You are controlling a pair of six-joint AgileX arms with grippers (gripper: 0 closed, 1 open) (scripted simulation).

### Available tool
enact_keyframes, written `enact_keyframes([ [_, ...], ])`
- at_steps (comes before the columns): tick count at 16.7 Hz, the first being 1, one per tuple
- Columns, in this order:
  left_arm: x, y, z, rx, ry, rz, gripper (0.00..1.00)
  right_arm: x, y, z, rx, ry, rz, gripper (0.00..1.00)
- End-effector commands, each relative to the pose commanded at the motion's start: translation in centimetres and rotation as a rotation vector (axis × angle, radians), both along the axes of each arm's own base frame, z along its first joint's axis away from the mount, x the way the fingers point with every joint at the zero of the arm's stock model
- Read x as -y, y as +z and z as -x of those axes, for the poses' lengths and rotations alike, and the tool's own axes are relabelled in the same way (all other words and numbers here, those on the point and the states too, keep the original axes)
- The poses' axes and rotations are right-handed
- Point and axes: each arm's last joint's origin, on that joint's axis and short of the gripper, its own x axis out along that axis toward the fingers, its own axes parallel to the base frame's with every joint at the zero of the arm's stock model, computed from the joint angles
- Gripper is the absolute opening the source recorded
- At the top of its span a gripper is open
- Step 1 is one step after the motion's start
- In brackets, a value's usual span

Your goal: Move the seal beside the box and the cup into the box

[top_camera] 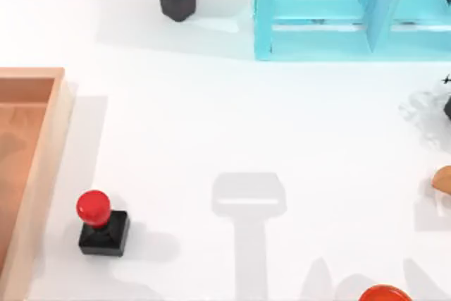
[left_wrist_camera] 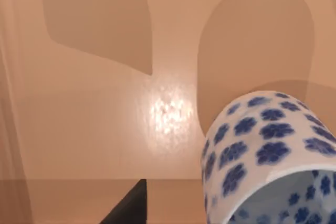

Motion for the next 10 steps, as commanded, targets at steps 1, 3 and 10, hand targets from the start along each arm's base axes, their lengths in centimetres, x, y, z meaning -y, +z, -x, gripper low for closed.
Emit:
enact_keyframes([
  [1,0.00,0.00,0.00,0.000,0.000,0.000,1.00,0.00,0.00,0.00,0.000,0.000,0.000,1.00],
  [3,0.00,0.00,0.00,0.000,0.000,0.000,1.00,0.00,0.00,0.00,0.000,0.000,0.000,1.00],
  [10,-0.13,0.75,-0.69,0.029,0.000,-0.030,1.00,0.00,0.00,0.00,0.000,0.000,0.000,1.00],
])
